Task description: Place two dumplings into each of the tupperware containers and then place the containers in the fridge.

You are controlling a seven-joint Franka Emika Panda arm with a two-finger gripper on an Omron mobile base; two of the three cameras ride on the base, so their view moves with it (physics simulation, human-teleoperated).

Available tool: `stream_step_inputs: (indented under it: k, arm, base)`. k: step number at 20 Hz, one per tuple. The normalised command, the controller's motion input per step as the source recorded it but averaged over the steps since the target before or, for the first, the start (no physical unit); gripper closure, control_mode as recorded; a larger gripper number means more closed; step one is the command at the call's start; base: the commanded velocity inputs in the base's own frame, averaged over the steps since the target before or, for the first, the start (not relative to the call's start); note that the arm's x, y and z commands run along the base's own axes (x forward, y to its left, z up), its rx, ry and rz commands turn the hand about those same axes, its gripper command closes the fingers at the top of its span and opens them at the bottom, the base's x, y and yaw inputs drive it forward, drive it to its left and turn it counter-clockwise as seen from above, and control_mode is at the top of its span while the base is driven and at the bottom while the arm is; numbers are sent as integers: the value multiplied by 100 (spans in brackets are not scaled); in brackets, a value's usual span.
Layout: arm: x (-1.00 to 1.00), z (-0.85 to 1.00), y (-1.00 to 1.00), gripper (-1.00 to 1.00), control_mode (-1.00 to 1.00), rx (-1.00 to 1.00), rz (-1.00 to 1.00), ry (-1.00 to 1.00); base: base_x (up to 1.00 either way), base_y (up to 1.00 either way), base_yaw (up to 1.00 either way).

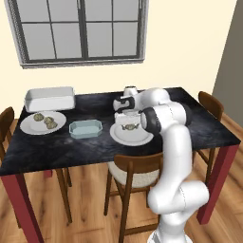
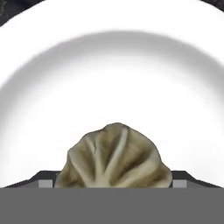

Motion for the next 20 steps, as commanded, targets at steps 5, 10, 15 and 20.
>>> stream_step_inputs:
  k: [5, 10, 15, 20]
  arm:
    - [-34, 32, 45, 100, -100, 1, 0, -1]
    - [2, 47, 79, 100, -100, 0, 0, -9]
    - [13, 15, 79, 100, -100, 1, 0, -3]
    - [17, 0, 65, 100, -100, 5, 1, -11]
  base:
    - [0, 0, 0]
    - [0, 0, 0]
    - [0, 0, 0]
    - [0, 0, 0]
